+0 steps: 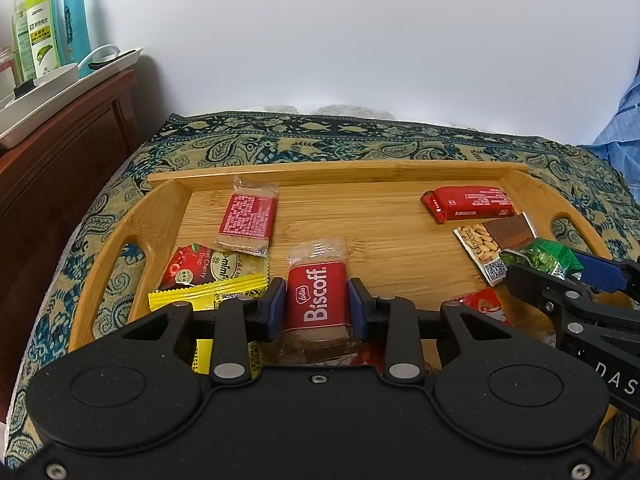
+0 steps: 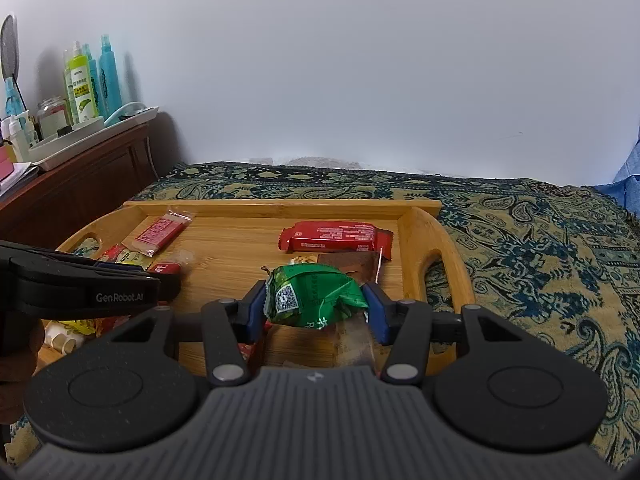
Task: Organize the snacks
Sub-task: 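Carry the Biscoff biscuit and green sweet over the tray with both tools, then lower both packets onto the tray and open both tools to release them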
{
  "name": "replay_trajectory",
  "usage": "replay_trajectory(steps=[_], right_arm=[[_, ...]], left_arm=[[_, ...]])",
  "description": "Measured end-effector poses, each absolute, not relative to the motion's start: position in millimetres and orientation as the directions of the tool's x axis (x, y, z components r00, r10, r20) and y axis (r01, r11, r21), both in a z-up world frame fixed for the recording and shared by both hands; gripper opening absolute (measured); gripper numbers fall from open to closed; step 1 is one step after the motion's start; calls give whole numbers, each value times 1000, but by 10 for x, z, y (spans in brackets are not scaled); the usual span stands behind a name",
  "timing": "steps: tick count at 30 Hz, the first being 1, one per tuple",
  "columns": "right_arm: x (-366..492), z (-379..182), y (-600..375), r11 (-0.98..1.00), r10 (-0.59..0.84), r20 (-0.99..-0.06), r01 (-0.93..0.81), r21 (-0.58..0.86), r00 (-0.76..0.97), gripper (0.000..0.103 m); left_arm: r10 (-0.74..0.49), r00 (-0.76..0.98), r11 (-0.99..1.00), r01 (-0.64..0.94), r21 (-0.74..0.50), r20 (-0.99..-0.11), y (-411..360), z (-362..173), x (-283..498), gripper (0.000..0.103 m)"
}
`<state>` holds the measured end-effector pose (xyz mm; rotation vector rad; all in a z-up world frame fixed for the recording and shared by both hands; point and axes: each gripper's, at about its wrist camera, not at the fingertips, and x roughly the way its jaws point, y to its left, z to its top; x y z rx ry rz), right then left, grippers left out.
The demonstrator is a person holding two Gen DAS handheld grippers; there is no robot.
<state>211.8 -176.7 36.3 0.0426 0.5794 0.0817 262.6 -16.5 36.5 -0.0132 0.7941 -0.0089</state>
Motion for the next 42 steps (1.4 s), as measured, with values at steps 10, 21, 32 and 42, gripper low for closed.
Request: replay_trajectory(steps=[10, 21, 32, 42], right_arm=[[2100, 387, -1755, 995, 102, -541, -77, 69, 835, 59], [2074, 417, -1735, 993, 114, -526, -94, 65, 843, 62], [2056, 449, -1747, 992, 123, -510, -104, 65, 852, 67], [2025, 477, -1759, 993, 119, -492, -100, 65, 862, 67]], left_arm=[[-15, 704, 1000, 5, -16, -710, -166, 390, 2613, 32], [-20, 707, 1000, 5, -23, -707, -164, 417, 2599, 36], [-25, 716, 1000, 5, -30, -697, -153, 479, 2564, 43], [-23, 728, 999, 0, -33, -685, -137, 531, 2530, 52]])
